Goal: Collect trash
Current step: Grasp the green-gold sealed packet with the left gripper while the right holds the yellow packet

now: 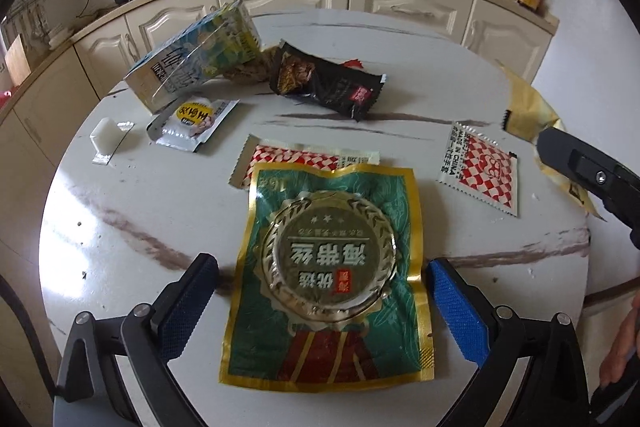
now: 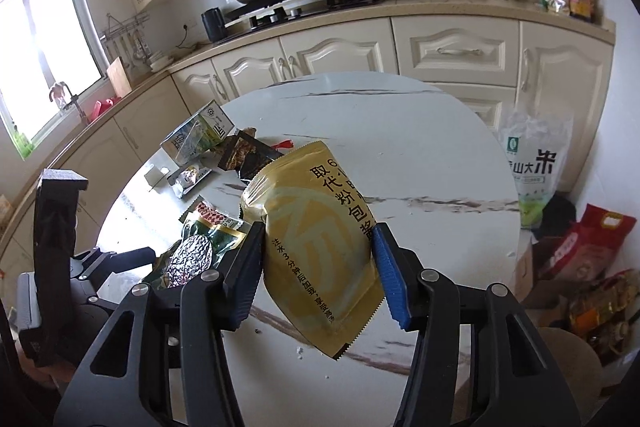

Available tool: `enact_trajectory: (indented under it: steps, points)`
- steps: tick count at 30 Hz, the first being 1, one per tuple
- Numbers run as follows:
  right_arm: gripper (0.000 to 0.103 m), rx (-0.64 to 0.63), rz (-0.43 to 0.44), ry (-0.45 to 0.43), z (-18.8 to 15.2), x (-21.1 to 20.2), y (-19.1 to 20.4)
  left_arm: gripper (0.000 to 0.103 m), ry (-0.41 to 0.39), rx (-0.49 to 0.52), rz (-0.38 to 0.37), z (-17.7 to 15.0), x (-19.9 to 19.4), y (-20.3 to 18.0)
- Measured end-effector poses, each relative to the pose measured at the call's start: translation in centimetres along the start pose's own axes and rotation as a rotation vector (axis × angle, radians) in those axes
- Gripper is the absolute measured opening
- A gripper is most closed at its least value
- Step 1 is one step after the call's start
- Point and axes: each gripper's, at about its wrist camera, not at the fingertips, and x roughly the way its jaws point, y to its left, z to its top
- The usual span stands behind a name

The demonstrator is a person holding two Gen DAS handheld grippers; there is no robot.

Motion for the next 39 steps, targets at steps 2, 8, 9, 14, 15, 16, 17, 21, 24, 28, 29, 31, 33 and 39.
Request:
enact_trajectory:
  steps: [2, 8, 9, 14, 15, 16, 17, 21, 24, 28, 29, 31, 33, 39]
  points:
    - [0.051, -0.003, 0.015, 0.000, -0.1, 0.3, 0.1, 0.096, -0.020, 0.002, -0.003, 0.1, 0.3, 0.1]
    - [0.050, -0.017, 0.043, -0.004, -0.1, 0.8, 0.8, 0.080, -0.041, 0.018, -0.019, -0.2, 0.0, 1.1]
    - [0.048, -0.019, 0.046, -0.004, -0.1, 0.9, 1.0, 0.073, -0.052, 0.018, -0.016, -0.4, 0.0, 1.2]
    - [0.027, -0.038, 0.068, 0.009, -0.2, 1.2, 2.1, 0.065, -0.075, -0.012, -0.077, -0.5, -0.4, 2.6]
    - [0.023, -0.046, 0.062, 0.015, -0.2, 1.3, 2.4, 0.060, -0.080, -0.009, -0.080, -0.5, -0.6, 2.7]
    - [0.022, -0.055, 0.055, 0.023, -0.3, 1.6, 2.6, 0.052, -0.094, 0.001, -0.081, -0.6, -0.9, 2.5]
    - [0.021, -0.058, 0.047, 0.034, -0.3, 1.9, 2.7, 0.050, -0.096, 0.021, -0.077, -0.7, -1.1, 2.2]
    - [0.026, -0.043, -0.005, 0.056, -0.8, 2.8, 2.3, 0.035, -0.108, 0.052, -0.067, -1.2, -1.1, 1.9]
    - [0.065, -0.062, -0.059, 0.015, -0.6, 1.7, 1.8, 0.000, -0.103, 0.025, -0.139, -1.3, -1.3, 2.7]
    - [0.093, -0.135, -0.138, 0.054, 0.6, 2.4, 0.8, 0.005, -0.100, 0.005, -0.157, -1.2, -1.1, 3.6]
    - [0.091, -0.150, -0.133, 0.081, 0.9, 3.0, 0.6, 0.005, -0.106, -0.004, -0.158, -1.2, -1.2, 3.8]
    - [0.090, -0.199, -0.117, 0.120, 1.3, 4.3, 0.7, 0.010, -0.107, -0.028, -0.186, -1.3, -1.3, 4.5]
    - [0.084, -0.255, -0.114, 0.153, 1.2, 5.3, 1.4, 0.025, -0.108, -0.047, -0.182, -1.2, -1.8, 5.6]
    - [0.048, -0.396, -0.125, 0.193, 0.0, 6.8, 3.8, 0.068, -0.155, -0.056, -0.137, -1.8, -4.1, 6.7]
